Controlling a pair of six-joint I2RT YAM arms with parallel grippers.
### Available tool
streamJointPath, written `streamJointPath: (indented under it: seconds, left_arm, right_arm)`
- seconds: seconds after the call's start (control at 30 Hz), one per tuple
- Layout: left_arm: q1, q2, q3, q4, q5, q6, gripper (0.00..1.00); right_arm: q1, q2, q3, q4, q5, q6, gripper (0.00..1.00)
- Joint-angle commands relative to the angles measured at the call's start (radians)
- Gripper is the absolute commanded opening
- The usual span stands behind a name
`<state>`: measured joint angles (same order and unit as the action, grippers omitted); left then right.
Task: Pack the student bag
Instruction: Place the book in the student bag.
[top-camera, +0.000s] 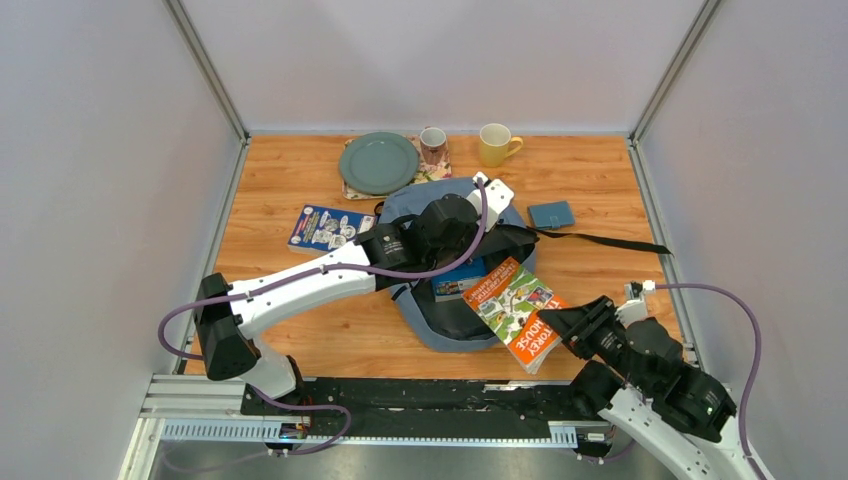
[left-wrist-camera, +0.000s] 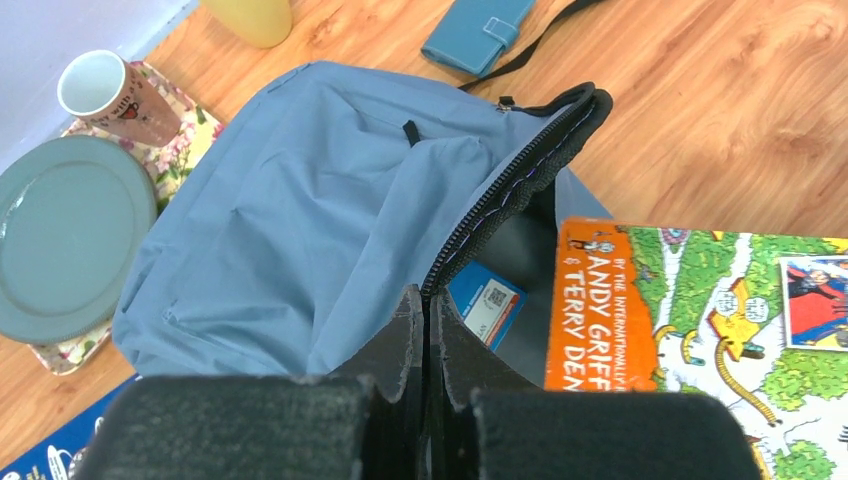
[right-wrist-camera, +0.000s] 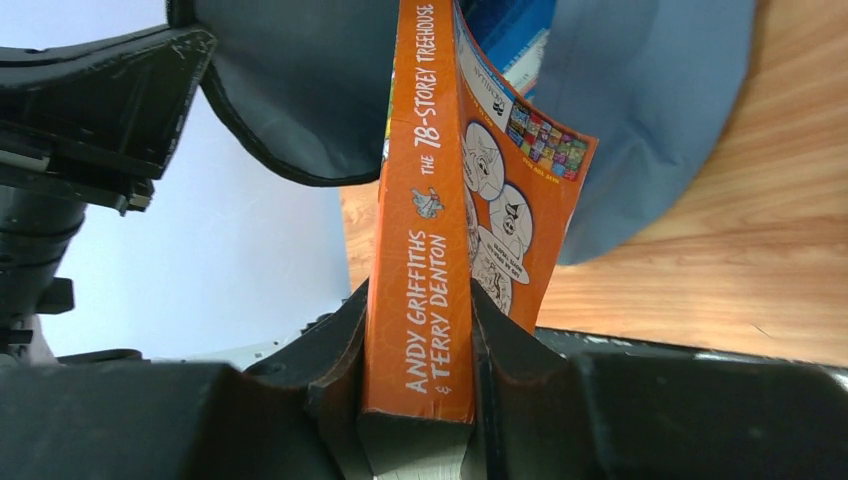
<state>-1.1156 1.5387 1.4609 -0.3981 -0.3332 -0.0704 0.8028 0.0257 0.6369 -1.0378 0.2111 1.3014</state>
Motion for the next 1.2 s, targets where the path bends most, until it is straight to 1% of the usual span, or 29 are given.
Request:
streamJointPath:
  seconds: [0.0,0.07,0.2,0.37,0.43,0.5,0.53,0.57,0.63,0.67,0.73,0.77,0.8,0.9,0.93,1.0,1.07,1.13,1.17]
  left_arm:
    - [0.005,-0.061,0.009,0.090,-0.001,-0.015,0.00]
    - [0.007,-0.066,0.010,0.094,-0.001,-0.020,0.00]
    - [0.007,-0.058,0.029,0.094,-0.015,-0.016,0.00]
    - [0.007,-0.063,0.029,0.085,-0.044,-0.019,0.00]
    - [0.007,-0.069,0.026,0.087,-0.049,-0.022,0.00]
    - [0.007,-0.075,0.024,0.094,-0.044,-0.026,0.00]
    - [0.007,-0.075,0.023,0.097,-0.047,-0.029,0.00]
    - [0.007,-0.080,0.019,0.102,-0.049,-0.028,0.00]
    - [0.007,-0.088,0.015,0.108,-0.052,-0.031,0.00]
    - [0.007,-0.095,0.010,0.113,-0.050,-0.029,0.00]
    - [0.007,-0.100,0.004,0.119,-0.050,-0.028,0.00]
    - [0.007,-0.104,0.007,0.117,-0.050,-0.026,0.00]
    - [0.007,-0.107,0.009,0.116,-0.043,-0.025,0.00]
    - [0.007,-0.120,0.000,0.122,-0.035,-0.025,0.00]
    - [0.007,-0.126,-0.004,0.125,-0.033,-0.023,0.00]
    - [0.007,-0.130,-0.008,0.127,-0.027,-0.023,0.00]
    - [0.007,-0.135,-0.007,0.114,-0.020,-0.025,0.00]
    - [0.007,-0.147,-0.016,0.114,-0.012,-0.029,0.00]
    - [0.007,-0.152,-0.026,0.122,-0.004,-0.038,0.00]
  right_arm:
    - [0.006,0.037,0.000,0.321,0.005,0.050,0.00]
    - [0.004,0.091,0.003,0.324,0.010,0.067,0.00]
    - [0.004,0.138,-0.052,0.531,-0.064,0.065,0.00]
    - [0.004,0.152,-0.066,0.659,-0.110,0.075,0.00]
    - [0.003,0.166,-0.065,0.636,-0.107,0.075,0.00]
    - [0.006,0.175,-0.089,0.560,-0.084,0.105,0.00]
    - [0.006,0.180,-0.118,0.562,-0.090,0.123,0.00]
    - [0.004,0.183,-0.196,0.605,-0.113,0.160,0.00]
    - [0.004,0.195,-0.282,0.682,-0.142,0.176,0.00]
    - [0.004,0.200,-0.352,0.743,-0.148,0.189,0.00]
    - [0.001,0.218,-0.420,0.832,-0.142,0.203,0.00]
    - [-0.002,0.226,-0.468,0.917,-0.138,0.210,0.00]
    - [-0.010,0.235,-0.480,0.955,-0.131,0.197,0.00]
    - [-0.063,0.293,-0.490,0.984,-0.121,0.159,0.00]
    - [-0.106,0.309,-0.493,0.999,-0.128,0.145,0.00]
    - [-0.176,0.348,-0.517,1.080,-0.171,0.154,0.00]
    - [-0.215,0.370,-0.526,1.139,-0.193,0.191,0.00]
    - [-0.240,0.396,-0.525,1.145,-0.164,0.223,0.00]
    - [-0.244,0.405,-0.522,1.135,-0.115,0.240,0.00]
